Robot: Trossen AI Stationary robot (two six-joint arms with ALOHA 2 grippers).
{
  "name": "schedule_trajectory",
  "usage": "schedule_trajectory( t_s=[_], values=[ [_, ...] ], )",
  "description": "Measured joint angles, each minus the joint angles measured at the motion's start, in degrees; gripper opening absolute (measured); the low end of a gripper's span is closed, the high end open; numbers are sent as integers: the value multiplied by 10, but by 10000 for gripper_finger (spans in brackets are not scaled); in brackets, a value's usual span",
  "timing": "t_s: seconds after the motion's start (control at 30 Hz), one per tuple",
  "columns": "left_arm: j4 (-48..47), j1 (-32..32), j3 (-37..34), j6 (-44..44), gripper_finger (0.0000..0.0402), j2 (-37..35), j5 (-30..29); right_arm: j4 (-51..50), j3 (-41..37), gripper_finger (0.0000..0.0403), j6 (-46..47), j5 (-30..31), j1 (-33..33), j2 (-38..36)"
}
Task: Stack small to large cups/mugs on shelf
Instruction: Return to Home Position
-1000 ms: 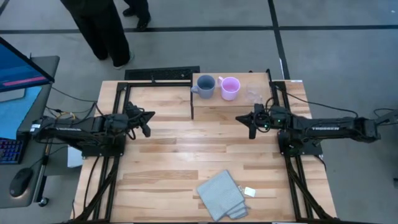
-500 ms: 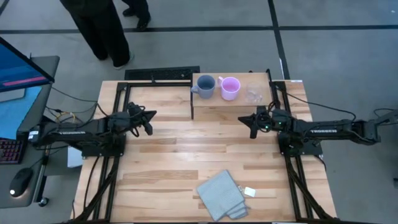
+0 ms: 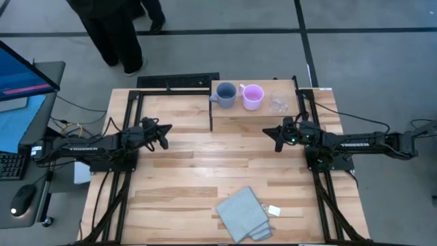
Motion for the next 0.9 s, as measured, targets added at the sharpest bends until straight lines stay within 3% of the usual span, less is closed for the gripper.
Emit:
schedule_trajectory(
  t_s=[0.17, 0.67, 0.9],
  values=[
    [29, 0, -25, -22, 0, 0, 0, -4, 0, 1, -1, -1, -6, 0],
    [-19, 0, -26, -52, 0, 0, -2, -24, 0, 1, 3, -2, -6, 0],
    [-27, 0, -26, -62, 0, 0, -4, -81, 0, 2, 28, -2, -6, 0]
  ],
)
